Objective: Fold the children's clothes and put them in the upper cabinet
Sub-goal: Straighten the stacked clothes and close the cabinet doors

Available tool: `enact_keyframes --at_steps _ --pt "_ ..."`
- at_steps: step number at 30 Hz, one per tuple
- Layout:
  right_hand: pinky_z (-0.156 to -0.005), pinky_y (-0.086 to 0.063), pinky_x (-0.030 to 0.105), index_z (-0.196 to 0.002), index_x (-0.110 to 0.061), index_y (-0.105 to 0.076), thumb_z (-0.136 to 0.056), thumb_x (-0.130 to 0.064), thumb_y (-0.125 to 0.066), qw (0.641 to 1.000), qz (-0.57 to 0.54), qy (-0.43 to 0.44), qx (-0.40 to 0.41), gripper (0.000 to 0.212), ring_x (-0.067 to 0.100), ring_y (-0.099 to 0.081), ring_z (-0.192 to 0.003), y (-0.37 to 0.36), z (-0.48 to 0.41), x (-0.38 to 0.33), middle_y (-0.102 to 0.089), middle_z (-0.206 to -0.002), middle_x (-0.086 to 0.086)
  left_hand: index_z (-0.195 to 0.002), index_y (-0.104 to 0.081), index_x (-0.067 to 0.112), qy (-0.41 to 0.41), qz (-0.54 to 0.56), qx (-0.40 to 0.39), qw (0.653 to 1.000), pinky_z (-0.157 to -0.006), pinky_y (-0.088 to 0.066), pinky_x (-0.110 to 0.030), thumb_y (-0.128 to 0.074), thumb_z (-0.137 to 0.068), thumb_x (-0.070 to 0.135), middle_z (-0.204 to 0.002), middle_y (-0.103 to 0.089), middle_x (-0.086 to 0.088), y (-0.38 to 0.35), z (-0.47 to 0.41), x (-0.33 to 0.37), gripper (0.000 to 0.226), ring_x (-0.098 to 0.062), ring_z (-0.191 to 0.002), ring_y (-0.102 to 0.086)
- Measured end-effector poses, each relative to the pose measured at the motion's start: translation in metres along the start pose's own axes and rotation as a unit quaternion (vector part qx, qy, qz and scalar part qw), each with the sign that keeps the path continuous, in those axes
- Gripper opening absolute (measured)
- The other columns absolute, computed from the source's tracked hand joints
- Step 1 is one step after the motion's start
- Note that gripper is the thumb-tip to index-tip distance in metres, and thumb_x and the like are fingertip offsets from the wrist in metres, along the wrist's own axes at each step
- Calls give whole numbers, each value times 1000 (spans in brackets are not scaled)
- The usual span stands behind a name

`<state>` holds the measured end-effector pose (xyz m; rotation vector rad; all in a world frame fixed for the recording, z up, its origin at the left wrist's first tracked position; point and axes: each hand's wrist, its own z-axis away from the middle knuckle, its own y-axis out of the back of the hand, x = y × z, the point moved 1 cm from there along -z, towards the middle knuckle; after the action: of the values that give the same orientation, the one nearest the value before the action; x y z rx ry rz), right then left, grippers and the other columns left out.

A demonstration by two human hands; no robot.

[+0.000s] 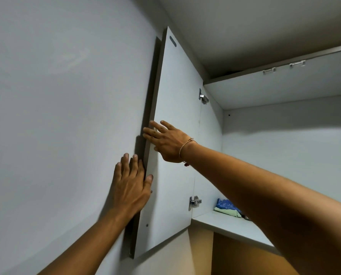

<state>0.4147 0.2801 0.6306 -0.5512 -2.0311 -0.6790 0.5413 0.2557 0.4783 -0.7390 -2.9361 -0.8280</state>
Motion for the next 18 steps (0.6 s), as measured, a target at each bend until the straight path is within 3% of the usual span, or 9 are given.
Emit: enact_keyframes --at_steps 5,11,15,18 --pt "-116 4 42 -152 -19 -13 -101 -35 -29 999 -2 3 38 57 28 3 -148 -2 48 21 -11 -161 2 -151 -5 19 -50 155 31 986 -117 17 -41 -8 -92 53 -160 9 1 -10 12 28 69 -17 -143 26" --pt "-117 -8 44 -152 -15 -14 -99 -34 -25 999 13 -31 39 57 30 -4 -148 -19 168 78 -10 -159 6 -148 -9 30 -192 351 8 916 -120 -1 -32 -16 -94 57 -158 -10 16 -42 29 114 61 1 -145 8" --pt "-121 -13 44 -150 -9 -23 -98 -30 -31 993 29 -118 3 56 31 -11 -148 -42 248 104 -19 -159 12 -149 -4 31 -267 327 -58 905 -120 -1 -30 -22 -97 53 -157 -4 16 -75 12 186 59 -1 -146 5" --pt "-121 -11 48 -151 -9 -21 -97 -31 -31 974 35 -209 -79 59 33 -9 -148 -66 295 117 -14 -160 12 -153 -11 24 -307 264 -118 907 -121 1 -35 -24 -101 47 -161 -2 10 -104 -12 233 58 -9 -148 5"
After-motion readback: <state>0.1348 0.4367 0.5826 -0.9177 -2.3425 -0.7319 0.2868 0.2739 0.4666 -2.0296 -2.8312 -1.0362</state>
